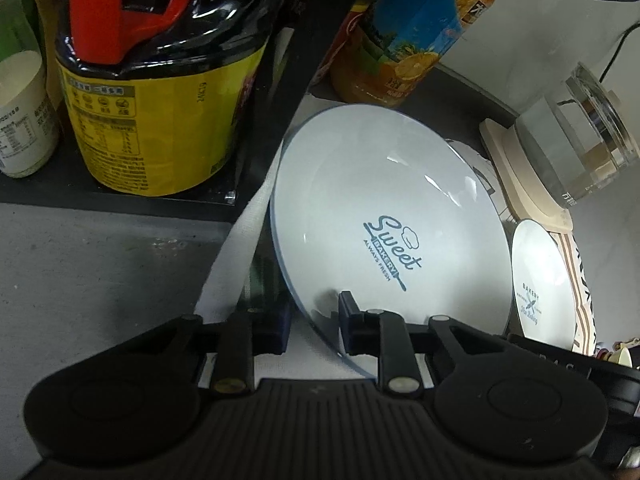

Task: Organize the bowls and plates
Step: 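Grasp the rim of the 'Sweet' plate with the left tool while the right tool grips it too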

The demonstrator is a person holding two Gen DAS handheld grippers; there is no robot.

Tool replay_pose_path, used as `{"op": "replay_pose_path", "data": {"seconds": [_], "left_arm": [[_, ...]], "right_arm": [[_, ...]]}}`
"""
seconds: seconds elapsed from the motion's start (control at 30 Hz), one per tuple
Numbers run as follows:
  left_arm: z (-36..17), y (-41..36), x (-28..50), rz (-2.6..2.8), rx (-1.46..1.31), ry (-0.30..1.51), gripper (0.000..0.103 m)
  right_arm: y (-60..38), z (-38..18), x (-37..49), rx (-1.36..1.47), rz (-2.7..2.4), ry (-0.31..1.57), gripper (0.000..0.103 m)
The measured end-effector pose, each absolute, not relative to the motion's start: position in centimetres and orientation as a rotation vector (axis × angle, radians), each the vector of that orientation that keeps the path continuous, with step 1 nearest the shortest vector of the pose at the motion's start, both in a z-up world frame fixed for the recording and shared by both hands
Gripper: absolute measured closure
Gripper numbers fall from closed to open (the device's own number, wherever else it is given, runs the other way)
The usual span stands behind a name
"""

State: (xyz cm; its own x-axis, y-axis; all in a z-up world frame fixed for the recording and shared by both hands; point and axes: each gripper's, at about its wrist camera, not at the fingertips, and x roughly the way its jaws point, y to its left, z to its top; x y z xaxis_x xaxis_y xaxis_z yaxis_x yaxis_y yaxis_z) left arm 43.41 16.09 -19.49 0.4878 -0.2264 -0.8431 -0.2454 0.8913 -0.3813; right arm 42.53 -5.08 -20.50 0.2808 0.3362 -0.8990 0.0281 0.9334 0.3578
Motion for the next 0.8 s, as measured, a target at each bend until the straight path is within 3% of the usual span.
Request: {"op": "replay_pose_path", "data": {"seconds": [0.27, 0.33, 0.47, 0.8], "left_arm": [[-19.2, 15.2, 43.0, 0.026, -0.472, 1.041, 0.085], [-18.9, 15.2, 42.8, 0.012, -0.473, 1.037, 0.086], [-17.6, 15.5, 41.7, 0.004, -0.466, 1.011, 0.086], [-15.3, 15.5, 38.8, 0.016, -0.441, 0.976, 0.086]], "right_arm": [[-4.9, -20.6, 42.4, 0.331, 0.209, 1.252, 0.073], [-5.1, -20.7, 42.4, 0.328, 0.202, 1.242, 0.081], [-5.5, -19.9, 41.9, 0.325, 0.204, 1.211, 0.085], [-5.0, -17.8, 39.8, 0.293, 0.240, 1.175, 0.085]]}}
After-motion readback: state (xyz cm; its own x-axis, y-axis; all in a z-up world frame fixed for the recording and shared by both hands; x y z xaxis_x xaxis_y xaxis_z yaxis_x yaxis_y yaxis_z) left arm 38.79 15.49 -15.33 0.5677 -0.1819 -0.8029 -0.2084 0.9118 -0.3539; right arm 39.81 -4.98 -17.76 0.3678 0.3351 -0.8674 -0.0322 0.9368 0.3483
